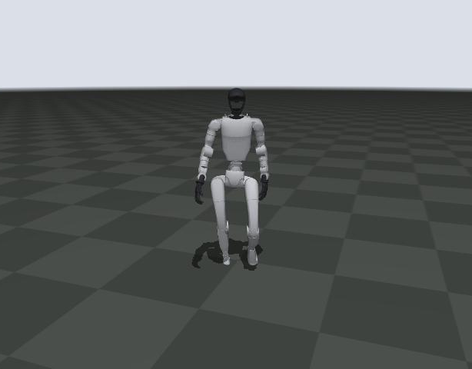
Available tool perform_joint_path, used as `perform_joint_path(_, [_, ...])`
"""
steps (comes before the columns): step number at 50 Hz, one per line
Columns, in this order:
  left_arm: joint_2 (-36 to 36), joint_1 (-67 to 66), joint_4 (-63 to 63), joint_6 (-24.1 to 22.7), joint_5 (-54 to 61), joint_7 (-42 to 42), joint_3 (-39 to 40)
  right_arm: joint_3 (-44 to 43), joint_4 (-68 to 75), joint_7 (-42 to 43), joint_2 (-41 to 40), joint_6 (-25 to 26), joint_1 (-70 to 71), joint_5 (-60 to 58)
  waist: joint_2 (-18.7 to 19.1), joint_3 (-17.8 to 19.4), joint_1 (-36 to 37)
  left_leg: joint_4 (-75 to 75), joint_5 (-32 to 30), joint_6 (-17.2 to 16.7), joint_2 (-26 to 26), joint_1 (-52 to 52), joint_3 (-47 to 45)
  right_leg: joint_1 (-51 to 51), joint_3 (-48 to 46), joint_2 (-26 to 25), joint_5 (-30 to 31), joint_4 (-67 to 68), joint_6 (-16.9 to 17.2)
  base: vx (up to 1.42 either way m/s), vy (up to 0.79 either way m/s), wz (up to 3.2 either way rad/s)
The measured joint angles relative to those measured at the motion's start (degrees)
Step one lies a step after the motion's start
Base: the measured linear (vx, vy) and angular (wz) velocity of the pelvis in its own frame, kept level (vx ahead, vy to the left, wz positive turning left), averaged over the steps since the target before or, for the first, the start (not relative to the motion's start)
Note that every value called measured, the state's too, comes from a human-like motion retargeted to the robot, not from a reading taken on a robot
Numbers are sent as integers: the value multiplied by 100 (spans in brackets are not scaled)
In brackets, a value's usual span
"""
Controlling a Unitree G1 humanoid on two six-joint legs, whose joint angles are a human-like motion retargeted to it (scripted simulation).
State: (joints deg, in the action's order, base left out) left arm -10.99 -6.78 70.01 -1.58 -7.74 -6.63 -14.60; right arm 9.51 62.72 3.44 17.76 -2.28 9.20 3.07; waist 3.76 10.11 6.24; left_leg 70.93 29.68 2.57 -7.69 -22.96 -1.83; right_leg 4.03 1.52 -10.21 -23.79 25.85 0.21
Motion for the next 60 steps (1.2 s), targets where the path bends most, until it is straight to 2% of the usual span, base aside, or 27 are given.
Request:
perform_joint_path(4, [64,-74,19,-26,39,-2,-49,68,-89,-10,19,-59,125,8,-171,83,18,-1684,-24,-73,305,-308,-92,-375,239,274,-315,-95,16,42,6,-25])
perform_joint_path(9, [106,-31,102,-42,-73,-27,-110,157,-197,-51,-5,-85,171,-60,-397,33,-222,-4159,-602,-298,791,-412,-65,-618,393,604,-704,-36,82,45,13,3])
perform_joint_path(13, [83,45,138,-55,-129,-9,-121,184,-180,-81,-62,-73,65,-122,-462,-108,-390,-4709,-875,-324,947,-528,-93,-702,572,705,-1086,351,86,51,16,2])
perform_joint_path(18, [14,131,205,-31,-41,112,-64,156,69,-83,-202,4,-291,-155,-694,-355,-569,-3896,-1208,-96,1324,-623,-186,-771,794,1008,-1299,1330,220,56,16,5])
perform_joint_path(20, [-164,309,261,10,111,95,-7,106,271,-195,-269,61,-350,-175,-970,-373,-593,-3977,-1331,68,1645,-325,-271,-859,983,1233,-906,1771,487,57,17,20])
perform_joint_path(25, [-485,665,212,50,350,167,103,123,535,-505,-289,156,-605,-244,-1369,-536,-906,-4114,-1067,458,2297,185,-134,-443,1322,1350,1013,3535,1383,53,14,56])
perform_joint_path(27, [-657,849,143,62,369,217,136,147,570,-608,-279,166,-629,-259,-1417,-555,-1052,-4217,-940,516,2410,429,-6,-97,1258,1328,1468,4225,1470,52,9,63])
perform_joint_path(28, [-723,911,104,59,370,269,144,169,570,-622,-281,160,-668,-263,-1447,-566,-1131,-4178,-839,540,2485,520,38,78,1211,1384,1486,4550,1469,51,9,60])
perform_joint_path(30, [-916,1172,28,87,391,338,207,190,574,-666,-269,155,-593,-246,-1413,-541,-1262,-4519,-825,525,2504,876,213,552,1003,1459,1382,5020,1282,50,7,55])
perform_joint_path(32, [-1025,1299,-71,76,414,473,238,226,522,-632,-289,126,-660,-223,-1452,-539,-1397,-4567,-690,497,2603,1143,312,959,786,1702,924,5327,1049,50,4,56])
perform_joint_path(35, [-1176,1551,-251,57,492,647,316,258,423,-585,-323,85,-698,-154,-1466,-500,-1569,-4937,-626,408,2680,1669,532,1589,426,1999,294,5320,733,50,0,58])
perform_joint_path(37, [-1279,1759,-406,43,573,710,375,274,351,-589,-346,76,-653,-111,-1379,-420,-1656,-5425,-686,324,2582,2145,739,1955,127,2037,97,4944,573,50,-4,54])
perform_joint_path(38, [-1280,1784,-493,14,596,754,368,285,316,-578,-374,63,-707,-109,-1433,-416,-1691,-5413,-610,315,2648,2266,791,2128,47,2142,-12,4783,548,50,-5,54])
perform_joint_path(41, [-1349,1984,-769,-54,658,763,368,301,247,-607,-426,72,-664,-105,-1302,-284,-1742,-5919,-580,247,2415,2878,1040,2475,-411,2087,20,3856,512,51,-8,45])
perform_joint_path(48, [-1234,1955,-1166,-310,354,549,154,342,285,-603,-615,98,-703,-209,-1208,-279,-1627,-6162,-172,229,2149,3617,1295,2861,-1289,1910,406,1240,858,52,-12,25])
perform_joint_path(52, [-1082,1698,-1055,-322,30,332,57,289,355,-586,-694,116,-725,-306,-1234,-395,-1543,-5835,172,202,2108,3818,1150,2863,-1746,1927,549,748,822,58,-13,21])
perform_joint_path(55, [-904,1374,-728,-253,-159,174,78,225,445,-558,-701,117,-763,-290,-1204,-425,-1506,-5174,395,96,1968,3934,919,2722,-1922,1916,652,1216,563,64,-12,22])
perform_joint_path(57, [-771,1101,-395,-173,-248,73,128,177,497,-554,-686,118,-795,-254,-1136,-403,-1473,-4324,270,-129,1802,3880,848,2586,-1896,1769,612,1658,322,64,-13,8])
perform_joint_path(60, [-584,665,162,-60,-394,-134,193,135,478,-603,-624,126,-820,-143,-851,-344,-1397,-2436,-368,-751,1461,3431,883,2294,-1849,1205,404,1954,-131,61,-14,-16])
